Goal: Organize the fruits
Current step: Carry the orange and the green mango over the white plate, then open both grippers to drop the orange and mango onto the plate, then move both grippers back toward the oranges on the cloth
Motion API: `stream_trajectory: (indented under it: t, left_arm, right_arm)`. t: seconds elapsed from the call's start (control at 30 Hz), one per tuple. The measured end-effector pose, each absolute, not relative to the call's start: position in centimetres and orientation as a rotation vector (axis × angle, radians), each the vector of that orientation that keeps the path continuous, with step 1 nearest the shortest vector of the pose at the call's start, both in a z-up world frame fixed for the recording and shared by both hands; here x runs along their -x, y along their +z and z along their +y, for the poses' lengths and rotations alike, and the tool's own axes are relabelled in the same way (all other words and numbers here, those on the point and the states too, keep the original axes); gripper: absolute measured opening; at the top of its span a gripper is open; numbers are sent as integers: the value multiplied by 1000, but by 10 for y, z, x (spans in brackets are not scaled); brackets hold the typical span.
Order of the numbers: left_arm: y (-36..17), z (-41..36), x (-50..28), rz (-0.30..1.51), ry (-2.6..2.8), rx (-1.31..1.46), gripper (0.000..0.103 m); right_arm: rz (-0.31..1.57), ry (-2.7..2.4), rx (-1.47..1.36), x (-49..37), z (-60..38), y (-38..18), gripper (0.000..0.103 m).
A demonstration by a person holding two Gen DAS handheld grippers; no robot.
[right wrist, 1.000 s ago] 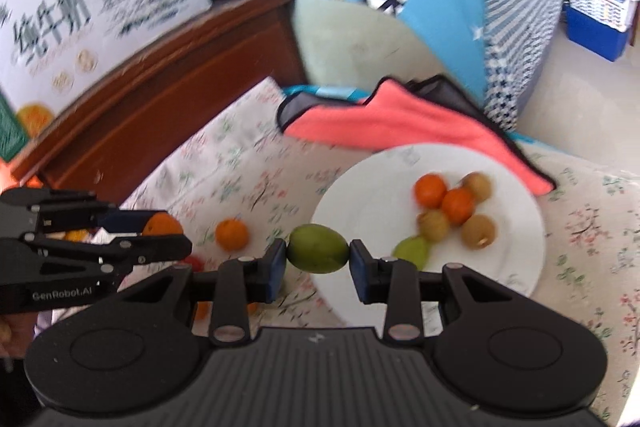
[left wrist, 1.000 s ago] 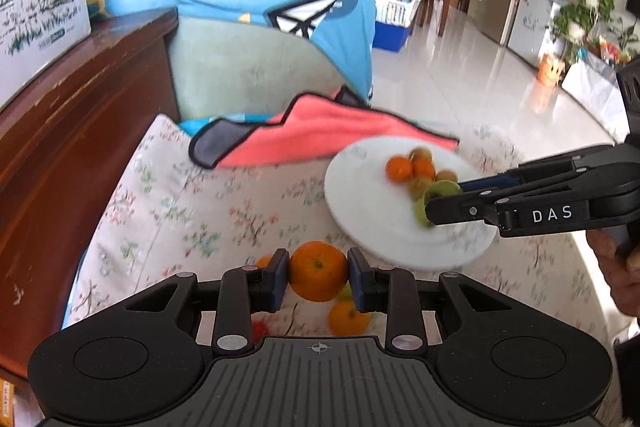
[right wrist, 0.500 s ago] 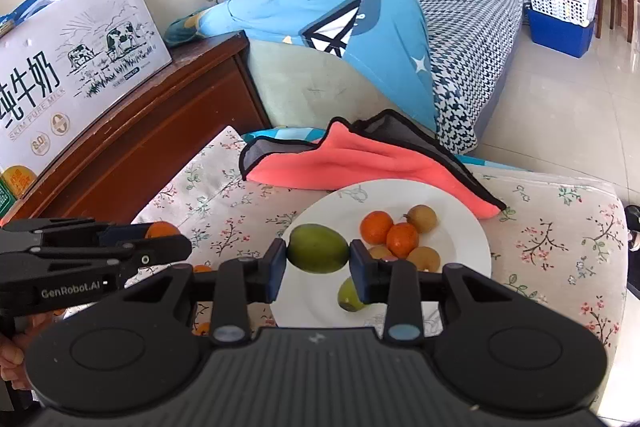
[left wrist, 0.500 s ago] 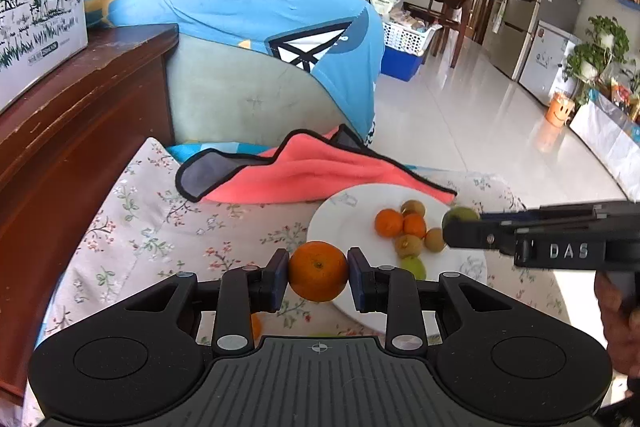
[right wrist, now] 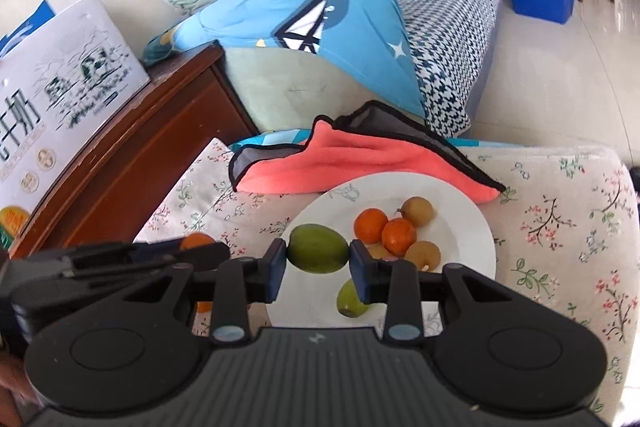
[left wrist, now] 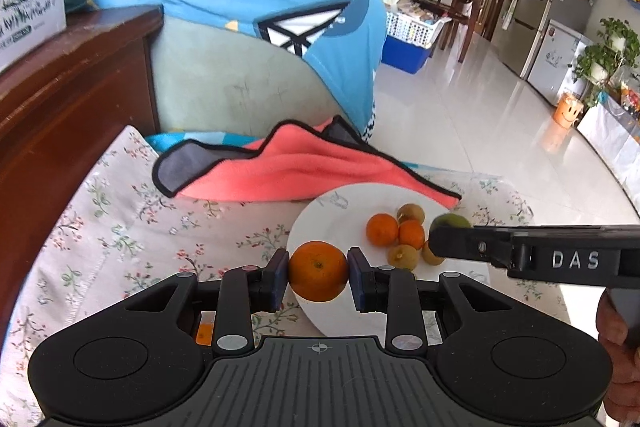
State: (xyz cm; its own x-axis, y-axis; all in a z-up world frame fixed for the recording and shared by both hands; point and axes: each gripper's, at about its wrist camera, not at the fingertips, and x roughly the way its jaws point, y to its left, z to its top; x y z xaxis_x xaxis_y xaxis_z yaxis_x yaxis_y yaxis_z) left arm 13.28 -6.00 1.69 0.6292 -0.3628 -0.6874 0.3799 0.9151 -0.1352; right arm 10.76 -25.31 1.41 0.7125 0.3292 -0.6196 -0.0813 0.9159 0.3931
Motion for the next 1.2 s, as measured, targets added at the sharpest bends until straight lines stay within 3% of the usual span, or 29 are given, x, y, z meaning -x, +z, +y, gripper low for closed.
stream_trajectory:
  t: [0.67,0.8,0.93,1.2]
  left_arm:
    - [-25,-91,-148,893,-415,-5,33]
    - [-16,-90,-145,868,-401,-12,55]
    - [-1,-83,-141,838,-400,-16,67]
    - [24,-57,-132,789,-369,-25,76]
  right_arm:
    - [816,165,-574,-145,-261,-27,37]
    - [795,160,-578,-144,-261,-23,38]
    - [755,165,-548,-141,-260,-11,38]
    - [735,165,-506,-137,-257,-3,40]
